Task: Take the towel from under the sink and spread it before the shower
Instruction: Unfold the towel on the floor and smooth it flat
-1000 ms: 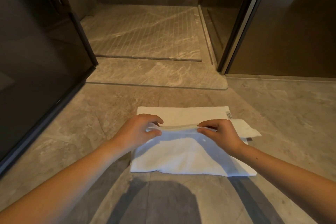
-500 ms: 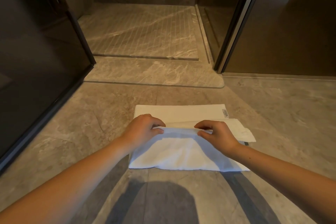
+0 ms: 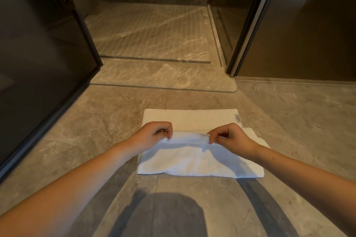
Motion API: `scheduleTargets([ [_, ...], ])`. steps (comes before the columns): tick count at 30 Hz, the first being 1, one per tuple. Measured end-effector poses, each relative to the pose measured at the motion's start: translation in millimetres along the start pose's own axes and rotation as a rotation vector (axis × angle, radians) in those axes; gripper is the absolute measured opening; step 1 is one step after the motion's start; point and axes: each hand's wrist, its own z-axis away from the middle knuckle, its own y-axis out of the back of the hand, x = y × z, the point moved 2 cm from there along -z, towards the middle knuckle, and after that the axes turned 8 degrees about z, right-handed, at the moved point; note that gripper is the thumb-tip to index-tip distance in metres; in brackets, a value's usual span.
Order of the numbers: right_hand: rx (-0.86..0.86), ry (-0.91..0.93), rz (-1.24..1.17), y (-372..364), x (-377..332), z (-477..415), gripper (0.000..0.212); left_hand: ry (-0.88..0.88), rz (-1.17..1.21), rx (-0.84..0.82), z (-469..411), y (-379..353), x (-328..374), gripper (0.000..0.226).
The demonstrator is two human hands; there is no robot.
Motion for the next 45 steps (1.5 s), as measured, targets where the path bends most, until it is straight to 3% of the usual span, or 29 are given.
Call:
scheduleTargets([
  [4, -0.069, -0.068, 0.103, -2.1, 1.6, 2.4, 0.029, 0.088, -0.019, -0.056, 2.4, -2.7, 1.4, 0.042],
  [9, -0.118, -0.115, 0.066, 3.4, -7.6, 11.3, 0.029, 0.136, 0.023, -0.158, 11.3, 1.7, 5.2, 0.031],
  [12, -0.17, -0.121, 0.056, 10.5, -15.6, 16.0, 0.031, 0.133, 0.004, -0.182, 17.3, 7.3, 10.0, 0.042],
  [16, -0.319, -0.159, -0.086, 14.4, -21.3, 23.6, 0.036, 0.211, 0.059, -0.21, 25.7, 10.0, 12.7, 0.043],
  [26, -0.695, -0.396, -0.452, 7.7, -21.9, 59.0, 0.043, 0.416, 0.384, -0.457, 60.8, -0.7, 8.3, 0.044],
  [37, -0.959, -0.582, -0.517, -28.3, -12.3, 98.0, 0.041, 0.642, 0.5, -0.774, 102.9, -38.2, -5.0, 0.053],
  [42, -0.907, -0.686, -0.373, -62.4, 0.9, 115.5, 0.041, 0.696, 0.428, -0.724, 115.7, -69.3, -24.2, 0.049],
  [45, -0.802, -0.737, -0.426, -71.0, 8.2, 112.3, 0.042, 0.661, 0.375, -0.682, 114.1, -69.5, -37.3, 0.051],
])
